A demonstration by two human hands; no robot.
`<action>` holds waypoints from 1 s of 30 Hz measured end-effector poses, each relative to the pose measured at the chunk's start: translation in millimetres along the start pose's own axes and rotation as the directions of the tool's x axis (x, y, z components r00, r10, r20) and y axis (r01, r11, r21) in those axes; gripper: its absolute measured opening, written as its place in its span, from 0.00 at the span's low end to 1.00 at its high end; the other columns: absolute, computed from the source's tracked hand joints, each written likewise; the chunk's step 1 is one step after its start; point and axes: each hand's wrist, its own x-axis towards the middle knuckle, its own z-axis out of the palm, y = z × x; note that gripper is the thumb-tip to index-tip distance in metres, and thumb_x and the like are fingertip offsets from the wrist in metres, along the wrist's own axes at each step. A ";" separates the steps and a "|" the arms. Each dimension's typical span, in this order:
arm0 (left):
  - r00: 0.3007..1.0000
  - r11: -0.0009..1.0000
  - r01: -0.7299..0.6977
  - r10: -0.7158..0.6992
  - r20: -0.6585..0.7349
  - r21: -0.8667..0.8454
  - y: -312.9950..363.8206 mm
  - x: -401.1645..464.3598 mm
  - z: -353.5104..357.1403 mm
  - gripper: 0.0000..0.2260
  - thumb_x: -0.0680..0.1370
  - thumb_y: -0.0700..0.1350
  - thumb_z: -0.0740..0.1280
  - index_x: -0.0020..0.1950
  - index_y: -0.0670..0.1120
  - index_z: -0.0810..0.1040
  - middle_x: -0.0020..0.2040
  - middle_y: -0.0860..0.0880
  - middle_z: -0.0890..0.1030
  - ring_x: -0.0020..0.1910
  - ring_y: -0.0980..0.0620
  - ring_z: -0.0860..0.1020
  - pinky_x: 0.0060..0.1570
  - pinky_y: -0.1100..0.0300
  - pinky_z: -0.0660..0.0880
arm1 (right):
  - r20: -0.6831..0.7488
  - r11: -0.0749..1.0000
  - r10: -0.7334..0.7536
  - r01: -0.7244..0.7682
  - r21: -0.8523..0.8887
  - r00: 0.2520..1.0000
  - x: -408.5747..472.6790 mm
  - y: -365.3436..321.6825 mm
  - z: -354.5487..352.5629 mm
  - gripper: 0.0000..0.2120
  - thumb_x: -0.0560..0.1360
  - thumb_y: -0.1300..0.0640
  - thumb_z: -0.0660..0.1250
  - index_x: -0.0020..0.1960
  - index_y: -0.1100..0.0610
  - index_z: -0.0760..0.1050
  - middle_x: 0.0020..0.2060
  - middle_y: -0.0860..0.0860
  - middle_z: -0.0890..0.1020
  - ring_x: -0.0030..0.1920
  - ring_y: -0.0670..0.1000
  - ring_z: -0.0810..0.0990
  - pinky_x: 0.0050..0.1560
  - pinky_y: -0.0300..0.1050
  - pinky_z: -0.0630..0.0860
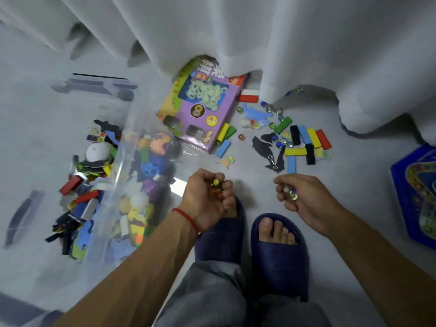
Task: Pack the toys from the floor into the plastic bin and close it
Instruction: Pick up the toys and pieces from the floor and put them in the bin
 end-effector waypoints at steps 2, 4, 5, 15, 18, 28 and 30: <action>0.995 0.993 -0.001 0.014 0.103 -0.122 1.1 -32.3 1.3 0.11 0.74 0.47 0.59 0.35 0.43 0.73 0.37 0.44 0.71 0.34 0.47 0.69 0.40 0.56 0.67 | 0.005 0.997 0.082 -0.082 0.013 0.997 -13.7 -11.5 5.0 0.08 0.78 0.64 0.65 0.54 0.68 0.78 0.39 0.60 0.79 0.36 0.53 0.79 0.36 0.44 0.76; 0.982 0.977 0.008 0.033 0.186 -0.215 11.2 -70.8 1.5 0.11 0.75 0.46 0.62 0.41 0.39 0.78 0.41 0.40 0.75 0.39 0.44 0.73 0.48 0.50 0.75 | 0.062 0.990 0.114 -0.108 -0.086 0.992 -36.2 -33.2 25.7 0.11 0.78 0.62 0.66 0.57 0.68 0.79 0.42 0.60 0.82 0.41 0.55 0.81 0.47 0.49 0.79; 0.973 0.968 -0.010 0.067 0.221 -0.249 19.4 -91.8 -0.7 0.12 0.75 0.45 0.63 0.45 0.37 0.79 0.44 0.38 0.77 0.42 0.42 0.76 0.52 0.48 0.76 | 0.129 0.986 0.106 -0.087 -0.141 0.986 -51.5 -47.7 43.3 0.12 0.78 0.61 0.66 0.58 0.68 0.79 0.43 0.60 0.82 0.43 0.56 0.80 0.47 0.49 0.79; 0.883 0.837 -0.466 0.462 -0.084 -0.286 125.5 -265.1 -108.3 0.24 0.74 0.46 0.63 0.67 0.35 0.75 0.69 0.36 0.72 0.66 0.40 0.74 0.65 0.44 0.73 | 0.626 0.933 0.032 0.202 -0.298 0.779 -184.3 -136.1 240.5 0.09 0.78 0.59 0.66 0.56 0.62 0.76 0.58 0.57 0.79 0.58 0.57 0.79 0.60 0.53 0.80; 0.852 0.794 -0.523 0.476 -0.220 -0.309 126.2 -289.7 -130.4 0.24 0.74 0.44 0.64 0.68 0.34 0.70 0.66 0.29 0.68 0.60 0.38 0.76 0.57 0.43 0.78 | 0.650 0.896 0.033 0.266 -0.356 0.759 -201.2 -124.6 268.6 0.18 0.78 0.56 0.66 0.66 0.60 0.71 0.66 0.59 0.73 0.67 0.57 0.73 0.69 0.55 0.73; 0.787 0.784 -0.610 0.581 -0.207 -0.117 85.0 -257.1 -92.6 0.11 0.78 0.40 0.62 0.60 0.39 0.75 0.61 0.38 0.76 0.56 0.39 0.81 0.57 0.49 0.79 | 0.231 0.744 -0.207 0.306 -0.594 0.951 -127.8 -140.1 151.6 0.09 0.76 0.56 0.69 0.53 0.61 0.79 0.46 0.57 0.82 0.44 0.53 0.80 0.49 0.50 0.83; 0.786 0.793 -0.609 0.608 -0.115 0.023 66.7 -229.2 -64.2 0.12 0.79 0.38 0.63 0.62 0.39 0.76 0.56 0.40 0.78 0.54 0.41 0.81 0.56 0.48 0.80 | 0.078 0.673 -0.300 0.269 -0.689 0.951 -100.1 -139.8 100.7 0.11 0.72 0.53 0.70 0.51 0.59 0.81 0.44 0.55 0.82 0.41 0.52 0.80 0.43 0.49 0.82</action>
